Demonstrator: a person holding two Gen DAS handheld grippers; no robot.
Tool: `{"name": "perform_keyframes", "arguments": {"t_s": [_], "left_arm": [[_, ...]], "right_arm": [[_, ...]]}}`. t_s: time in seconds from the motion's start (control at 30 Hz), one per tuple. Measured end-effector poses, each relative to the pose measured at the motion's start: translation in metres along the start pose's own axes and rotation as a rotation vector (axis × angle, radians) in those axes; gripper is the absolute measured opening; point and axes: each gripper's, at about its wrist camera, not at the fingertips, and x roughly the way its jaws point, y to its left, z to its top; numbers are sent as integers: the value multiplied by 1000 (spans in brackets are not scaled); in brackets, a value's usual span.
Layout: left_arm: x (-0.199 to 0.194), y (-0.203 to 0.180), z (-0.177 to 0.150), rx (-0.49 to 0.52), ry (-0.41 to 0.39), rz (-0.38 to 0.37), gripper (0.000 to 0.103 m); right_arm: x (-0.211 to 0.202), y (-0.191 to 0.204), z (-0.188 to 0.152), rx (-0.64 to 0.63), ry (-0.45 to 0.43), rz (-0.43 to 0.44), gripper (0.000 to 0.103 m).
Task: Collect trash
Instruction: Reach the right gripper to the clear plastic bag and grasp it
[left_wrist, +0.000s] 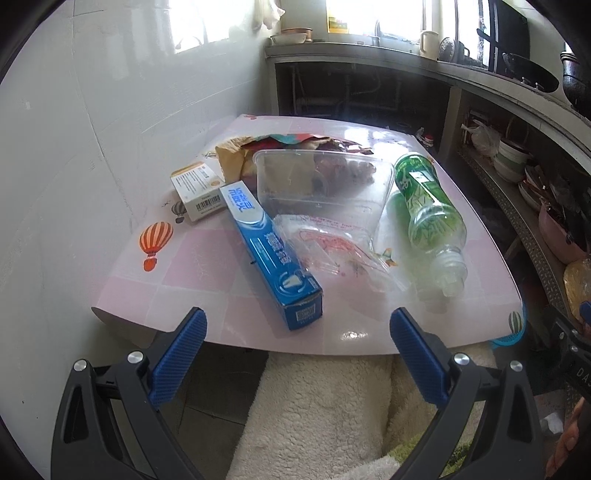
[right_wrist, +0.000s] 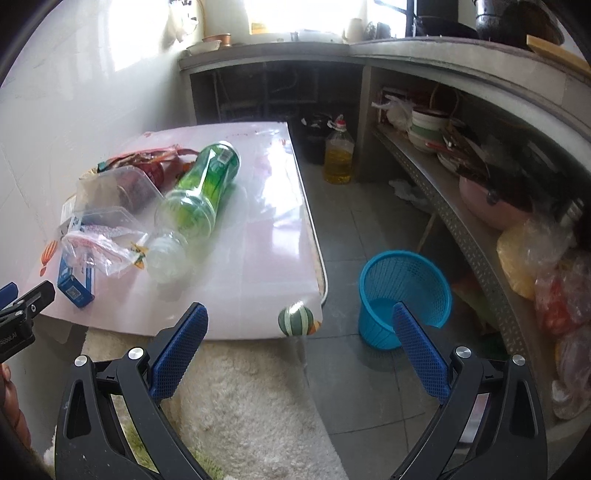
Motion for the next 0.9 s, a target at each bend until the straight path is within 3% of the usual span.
{"name": "perform_keyframes", "arguments": {"t_s": [0.23, 0.5, 0.77, 0.9], "left_arm": [[6, 13, 25, -32, -25, 0, 97], [14, 34, 36, -64, -49, 17, 97], [24, 68, 42, -98, -80, 11, 97], [30, 85, 41, -132, -106, -7, 97]], "right_arm": [[3, 10, 16, -7, -65, 126, 95], [-5, 33, 25, -117, -149, 188, 95], [0, 90, 34, -345, -185, 304, 95], [14, 125, 27, -504, -143, 348, 85]]}}
